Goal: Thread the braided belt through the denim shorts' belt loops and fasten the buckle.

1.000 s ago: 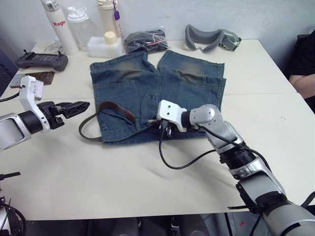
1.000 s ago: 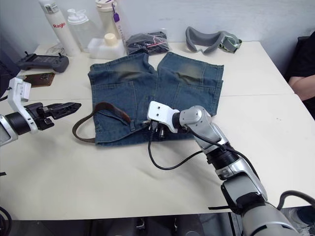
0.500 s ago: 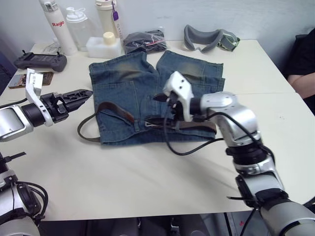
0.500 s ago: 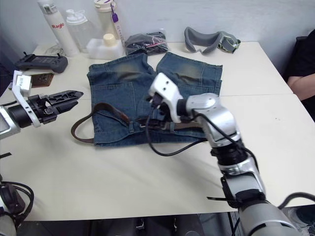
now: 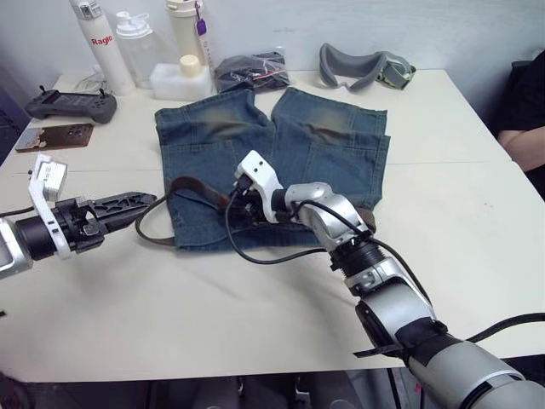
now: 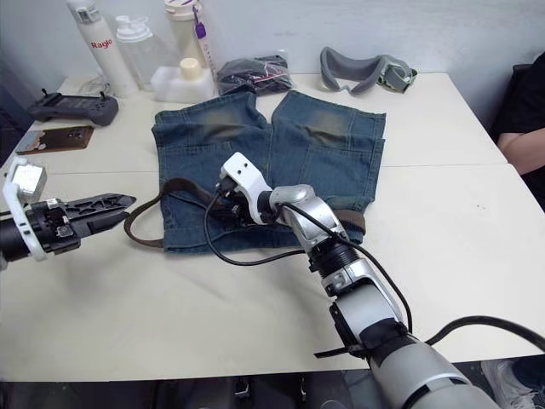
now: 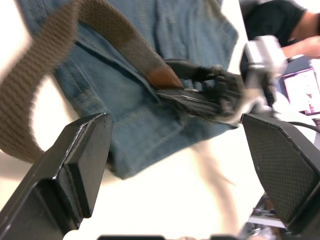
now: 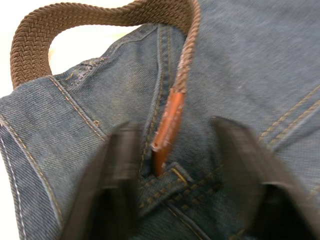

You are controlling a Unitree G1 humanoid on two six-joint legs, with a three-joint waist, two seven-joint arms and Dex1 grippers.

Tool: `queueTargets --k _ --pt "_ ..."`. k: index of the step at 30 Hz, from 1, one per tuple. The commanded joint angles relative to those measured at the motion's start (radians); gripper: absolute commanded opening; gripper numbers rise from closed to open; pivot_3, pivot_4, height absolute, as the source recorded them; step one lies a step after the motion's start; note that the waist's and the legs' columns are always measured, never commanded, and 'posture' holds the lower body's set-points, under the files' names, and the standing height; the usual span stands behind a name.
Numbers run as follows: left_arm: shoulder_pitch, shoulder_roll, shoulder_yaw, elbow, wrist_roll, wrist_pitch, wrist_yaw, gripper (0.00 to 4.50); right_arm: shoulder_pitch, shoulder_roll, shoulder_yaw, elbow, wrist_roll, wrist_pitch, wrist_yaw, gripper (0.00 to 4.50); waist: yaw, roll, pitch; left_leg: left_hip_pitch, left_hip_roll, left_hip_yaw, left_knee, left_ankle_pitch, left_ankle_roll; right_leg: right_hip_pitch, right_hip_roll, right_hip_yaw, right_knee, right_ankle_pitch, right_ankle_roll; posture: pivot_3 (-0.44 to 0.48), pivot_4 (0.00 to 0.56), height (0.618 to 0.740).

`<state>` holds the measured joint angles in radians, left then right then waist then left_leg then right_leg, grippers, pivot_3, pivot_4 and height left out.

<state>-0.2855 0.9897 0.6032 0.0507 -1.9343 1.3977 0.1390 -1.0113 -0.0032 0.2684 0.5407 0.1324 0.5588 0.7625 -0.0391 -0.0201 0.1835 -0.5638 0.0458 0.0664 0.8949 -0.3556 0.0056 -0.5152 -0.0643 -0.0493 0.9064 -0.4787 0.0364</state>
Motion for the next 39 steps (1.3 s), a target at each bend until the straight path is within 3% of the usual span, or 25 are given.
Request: queueTargets --k 1,6,8,10,13,15,21,32,35,39 --pt "-0.003 -0.076 -0.001 -0.090 -0.038 -0.091 -0.024 4.50 -0.017 0.007 -0.007 -0.033 -0.006 -0.111 0.018 0.12 0.003 0.000 0.000 0.000 0.000 0.000 0.000 0.000 0.000 0.000 0.000 0.000 0.000 0.000 0.000 0.000 0.150 0.656" --pt "-0.063 -0.257 -0.005 -0.204 -0.038 -0.215 0.105 4.50 -0.007 -0.029 -0.041 -0.106 -0.024 -0.316 -0.006 0.05 0.008 -0.001 0.000 -0.003 0.000 0.000 0.002 0.000 0.001 -0.001 0.001 0.000 0.001 0.001 0.001 0.000 0.150 0.656" --pt "-0.130 -0.416 -0.026 -0.314 -0.038 -0.335 0.253 4.50 -0.003 -0.070 -0.042 -0.180 -0.065 -0.418 -0.039 0.05 0.014 0.000 0.000 -0.003 0.000 0.000 0.003 -0.001 0.002 0.000 0.001 -0.001 0.001 0.001 0.002 0.000 0.150 0.656" --pt "-0.167 -0.514 -0.040 -0.386 -0.038 -0.410 0.365 4.50 -0.002 -0.093 -0.035 -0.210 -0.097 -0.490 -0.059 0.05 0.018 0.000 0.000 -0.004 0.000 -0.001 0.005 -0.001 0.003 0.000 0.001 -0.001 0.001 0.002 0.004 0.000 0.150 0.656" --pt "-0.220 -0.737 -0.100 -0.517 -0.038 -0.604 0.669 4.50 0.016 -0.144 0.001 -0.260 -0.185 -0.641 -0.086 0.05 0.015 -0.002 -0.001 -0.006 0.000 -0.001 0.009 -0.003 0.006 0.000 0.001 -0.001 0.001 0.004 0.008 0.000 0.150 0.656" --pt "-0.246 -0.816 -0.105 -0.547 -0.038 -0.679 0.822 4.50 0.021 -0.173 0.025 -0.267 -0.242 -0.716 -0.106 0.05 0.016 -0.002 -0.001 -0.007 0.000 -0.001 0.011 -0.005 0.011 0.000 0.001 0.000 0.001 0.005 0.011 0.000 0.150 0.656" --pt "-0.296 -0.907 -0.086 -0.556 -0.038 -0.758 1.019 4.50 0.025 -0.203 0.044 -0.257 -0.318 -0.830 -0.147 0.05 0.015 -0.002 -0.001 -0.010 0.001 -0.001 0.013 -0.004 0.008 -0.002 0.003 0.000 0.001 0.005 0.011 0.000 0.150 0.656" --pt "-0.364 -0.947 -0.039 -0.507 -0.038 -0.718 1.042 4.50 0.046 -0.263 0.080 -0.257 -0.455 -0.977 -0.207 0.05 0.040 -0.002 -0.001 -0.012 0.000 -0.001 0.016 -0.003 0.009 -0.002 0.003 -0.001 0.001 0.006 0.012 0.000 0.150 0.656" --pt "-0.360 -0.959 -0.043 -0.505 -0.038 -0.702 1.036 3.68 0.053 -0.276 0.080 -0.251 -0.483 -0.996 -0.223 0.00 0.041 -0.002 -0.001 -0.013 0.000 -0.001 0.016 -0.003 0.009 -0.001 0.003 -0.001 0.001 0.006 0.012 0.000 0.150 0.656" --pt "-0.350 -0.945 -0.036 -0.481 -0.038 -0.658 1.011 1.74 0.061 -0.286 0.075 -0.265 -0.498 -1.011 -0.236 0.00 0.039 -0.002 -0.001 -0.013 0.000 -0.001 0.016 -0.003 0.009 -0.001 0.003 -0.001 0.001 0.006 0.012 0.000 0.150 0.656"
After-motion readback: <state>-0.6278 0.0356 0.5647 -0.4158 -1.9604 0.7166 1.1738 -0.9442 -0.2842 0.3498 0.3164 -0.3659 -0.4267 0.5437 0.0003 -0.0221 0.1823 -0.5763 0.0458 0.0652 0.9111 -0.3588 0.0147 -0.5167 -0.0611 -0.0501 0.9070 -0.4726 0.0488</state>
